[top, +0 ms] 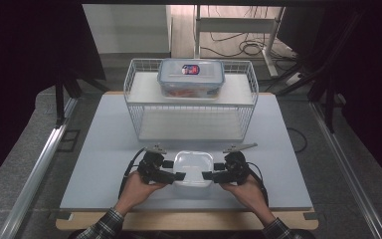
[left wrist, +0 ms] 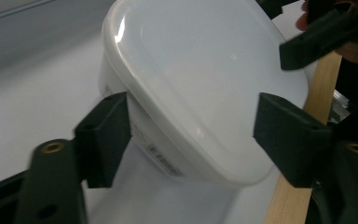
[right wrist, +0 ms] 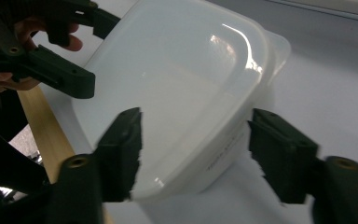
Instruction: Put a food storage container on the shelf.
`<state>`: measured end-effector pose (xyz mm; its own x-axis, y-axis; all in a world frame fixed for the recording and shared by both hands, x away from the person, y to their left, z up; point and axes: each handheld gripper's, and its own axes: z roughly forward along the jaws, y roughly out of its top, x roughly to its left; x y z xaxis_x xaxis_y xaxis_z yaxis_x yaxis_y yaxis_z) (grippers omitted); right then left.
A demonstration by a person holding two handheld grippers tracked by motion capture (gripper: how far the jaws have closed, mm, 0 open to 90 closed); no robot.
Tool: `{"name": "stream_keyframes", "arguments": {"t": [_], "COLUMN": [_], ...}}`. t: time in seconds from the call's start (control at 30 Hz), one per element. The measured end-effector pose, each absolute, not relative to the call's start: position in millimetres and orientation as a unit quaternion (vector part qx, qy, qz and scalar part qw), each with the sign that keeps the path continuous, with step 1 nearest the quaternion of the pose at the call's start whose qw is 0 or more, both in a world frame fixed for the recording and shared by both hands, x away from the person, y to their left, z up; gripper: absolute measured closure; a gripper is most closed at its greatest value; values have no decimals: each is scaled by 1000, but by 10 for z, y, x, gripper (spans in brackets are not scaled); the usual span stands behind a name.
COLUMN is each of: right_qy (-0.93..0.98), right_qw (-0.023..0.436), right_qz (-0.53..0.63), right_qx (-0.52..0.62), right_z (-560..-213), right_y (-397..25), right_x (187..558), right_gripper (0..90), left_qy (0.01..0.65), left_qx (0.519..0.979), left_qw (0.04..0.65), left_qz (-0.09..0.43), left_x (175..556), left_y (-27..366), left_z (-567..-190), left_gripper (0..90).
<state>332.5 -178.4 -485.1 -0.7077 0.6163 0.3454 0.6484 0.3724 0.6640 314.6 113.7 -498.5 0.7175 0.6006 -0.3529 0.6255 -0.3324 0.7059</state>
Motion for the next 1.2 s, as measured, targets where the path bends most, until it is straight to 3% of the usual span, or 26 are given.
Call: {"name": "stream_keyframes", "arguments": {"t": [0.07, 0.23, 0.4, 0.5, 0.57, 1.2], "right_qy": [-826, -815, -795, -789, -799, -787], "right_qw": [11, -5, -21, -34, -70, -118], "right_qz": [-412, -423, -442, -450, -437, -471], "right_qx": [-385, -396, -415, -417, -408, -380], "right_z": [-4807, -4758, -4734, -4733, -4726, -4586], "right_y": [-1825, -1844, -1866, -1887, -1831, -1801], "right_x": [3286, 3215, 3184, 3162, 3123, 3160], "right_gripper": [536, 643, 725, 785, 784, 782], "left_qy": [382, 402, 419, 424, 431, 426], "left_qx": [811, 792, 781, 777, 771, 753], "left_qw": [443, 459, 461, 460, 463, 491], "left_qz": [-6, 5, 42, 68, 67, 104], "left_x": [3096, 3023, 2959, 2936, 2945, 2953], "left_y": [1177, 1232, 1177, 1167, 1169, 1194], "left_z": [-4959, -4930, -4899, -4900, -4909, -4736], "left_gripper": [454, 621, 682, 777, 776, 782]}}
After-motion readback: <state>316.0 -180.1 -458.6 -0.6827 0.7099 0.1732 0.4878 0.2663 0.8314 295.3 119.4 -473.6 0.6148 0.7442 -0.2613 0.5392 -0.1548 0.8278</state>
